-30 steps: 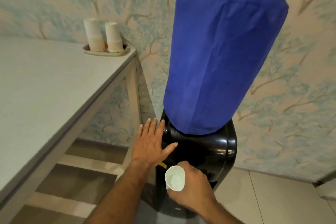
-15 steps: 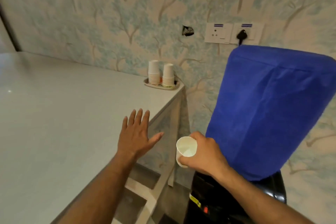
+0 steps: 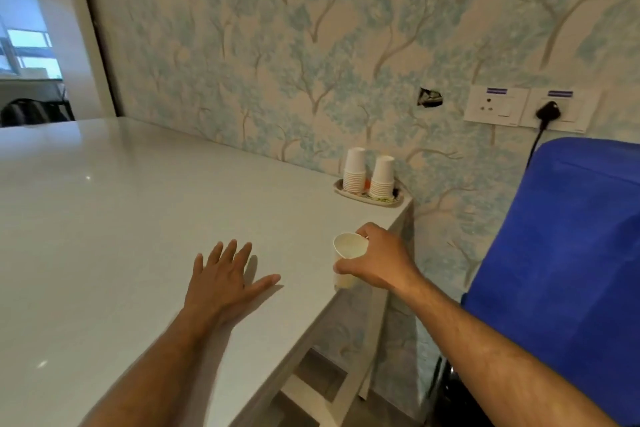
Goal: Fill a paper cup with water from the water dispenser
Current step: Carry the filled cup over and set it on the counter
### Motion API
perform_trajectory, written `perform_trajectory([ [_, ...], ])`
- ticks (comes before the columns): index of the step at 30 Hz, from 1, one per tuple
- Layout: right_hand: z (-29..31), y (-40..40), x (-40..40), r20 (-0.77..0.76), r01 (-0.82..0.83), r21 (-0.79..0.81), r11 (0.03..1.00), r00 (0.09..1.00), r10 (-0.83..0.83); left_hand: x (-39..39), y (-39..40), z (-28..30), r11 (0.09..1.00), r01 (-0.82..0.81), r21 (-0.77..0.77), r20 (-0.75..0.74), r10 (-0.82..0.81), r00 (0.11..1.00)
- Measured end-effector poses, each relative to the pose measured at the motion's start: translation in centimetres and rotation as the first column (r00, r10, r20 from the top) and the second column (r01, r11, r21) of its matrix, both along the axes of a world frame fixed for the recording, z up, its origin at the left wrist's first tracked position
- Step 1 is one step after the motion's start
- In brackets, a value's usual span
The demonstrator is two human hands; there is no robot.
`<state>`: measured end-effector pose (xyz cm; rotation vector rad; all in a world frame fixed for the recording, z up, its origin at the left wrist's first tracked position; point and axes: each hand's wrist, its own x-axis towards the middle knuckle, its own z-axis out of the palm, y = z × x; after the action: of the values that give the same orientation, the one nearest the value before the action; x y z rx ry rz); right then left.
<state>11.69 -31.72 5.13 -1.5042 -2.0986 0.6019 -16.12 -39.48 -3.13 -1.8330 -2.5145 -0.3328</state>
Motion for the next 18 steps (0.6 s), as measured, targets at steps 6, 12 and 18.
perform_trajectory([
  [6, -0.3, 1.3, -4.3, 0.045, -0.044, 0.000, 0.999, 0.998, 0.044, -1.8, -0.6, -0.7, 0.994, -0.049, -0.097, 0.078, 0.056, 0.995],
  [12, -0.6, 2.3, -7.7, 0.077, -0.093, -0.011, 0.996, 0.993, 0.093, -1.9, -0.4, -0.9, 0.993, -0.045, -0.112, 0.054, 0.051, 0.997],
  [18, -1.3, 2.7, -10.2, 0.101, -0.136, -0.021, 0.991, 0.985, 0.137, -2.2, 0.0, -1.5, 0.993, -0.057, -0.107, 0.029, 0.060, 0.998],
])
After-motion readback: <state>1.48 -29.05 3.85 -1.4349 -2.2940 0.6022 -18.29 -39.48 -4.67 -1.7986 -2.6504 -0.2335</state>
